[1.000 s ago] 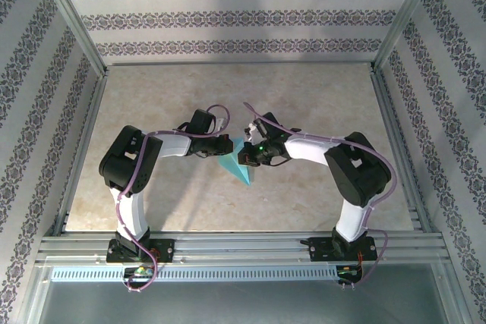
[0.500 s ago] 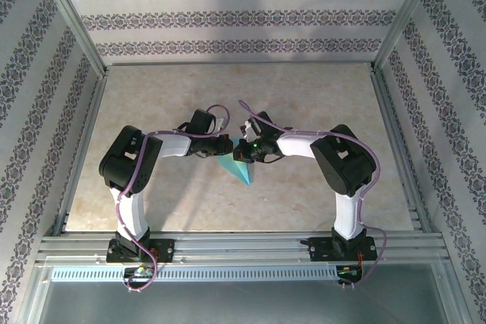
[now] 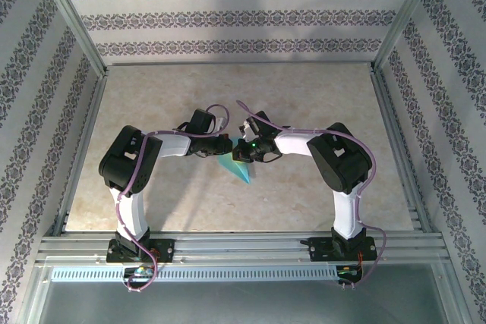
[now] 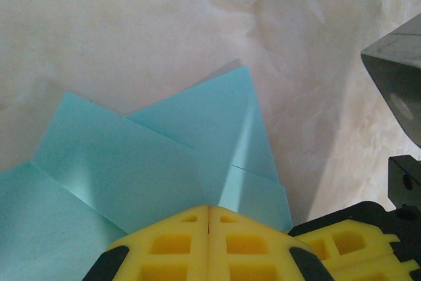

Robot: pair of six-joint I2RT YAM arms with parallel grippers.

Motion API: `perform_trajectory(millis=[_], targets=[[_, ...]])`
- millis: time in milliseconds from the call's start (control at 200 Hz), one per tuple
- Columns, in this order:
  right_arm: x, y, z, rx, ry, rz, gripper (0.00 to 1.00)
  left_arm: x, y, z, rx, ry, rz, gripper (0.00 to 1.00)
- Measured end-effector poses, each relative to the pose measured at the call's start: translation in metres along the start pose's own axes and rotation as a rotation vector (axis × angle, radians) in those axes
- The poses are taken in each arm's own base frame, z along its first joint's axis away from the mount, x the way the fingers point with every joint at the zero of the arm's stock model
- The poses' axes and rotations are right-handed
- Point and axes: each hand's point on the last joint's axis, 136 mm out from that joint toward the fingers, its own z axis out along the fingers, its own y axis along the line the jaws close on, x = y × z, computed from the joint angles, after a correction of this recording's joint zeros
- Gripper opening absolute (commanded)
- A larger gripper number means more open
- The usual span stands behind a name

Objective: Fold a paper plane with a square sheet of paper (fold left side to right side)
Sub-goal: Fourth fold the wing at the center of the table.

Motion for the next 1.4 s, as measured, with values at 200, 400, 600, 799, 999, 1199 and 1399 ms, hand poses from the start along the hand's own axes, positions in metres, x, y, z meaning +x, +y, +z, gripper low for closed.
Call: perform_trajectory(millis=[200, 400, 600, 799, 999, 1199, 1399], targets=[[0.002, 0.000, 0.000, 0.010, 0.000, -0.028, 0.00, 0.000, 0.000, 0.000, -0.001, 0.000, 0.000, 0.00], [0.016, -0.002, -0.004, 0.026, 0.014, -0.046, 0.00, 0.001, -0.001, 0.000, 0.000, 0.002, 0.001, 0.00], [0.026, -0.006, -0.009, 0.039, 0.025, -0.044, 0.00, 0.001, -0.001, 0.000, 0.000, 0.003, 0.000, 0.00], [0.035, -0.008, -0.012, 0.045, 0.032, -0.045, 0.00, 0.001, -0.001, 0.000, 0.000, 0.003, 0.000, 0.00], [0.046, -0.012, -0.017, 0.053, 0.044, -0.039, 0.00, 0.001, -0.001, 0.000, -0.001, 0.004, 0.000, 0.00], [0.056, -0.015, -0.021, 0.062, 0.059, -0.034, 0.00, 0.001, -0.001, 0.000, -0.002, 0.005, -0.001, 0.00], [0.068, -0.018, -0.028, 0.086, 0.092, -0.032, 0.00, 0.001, -0.001, 0.000, 0.000, 0.005, 0.000, 0.00]])
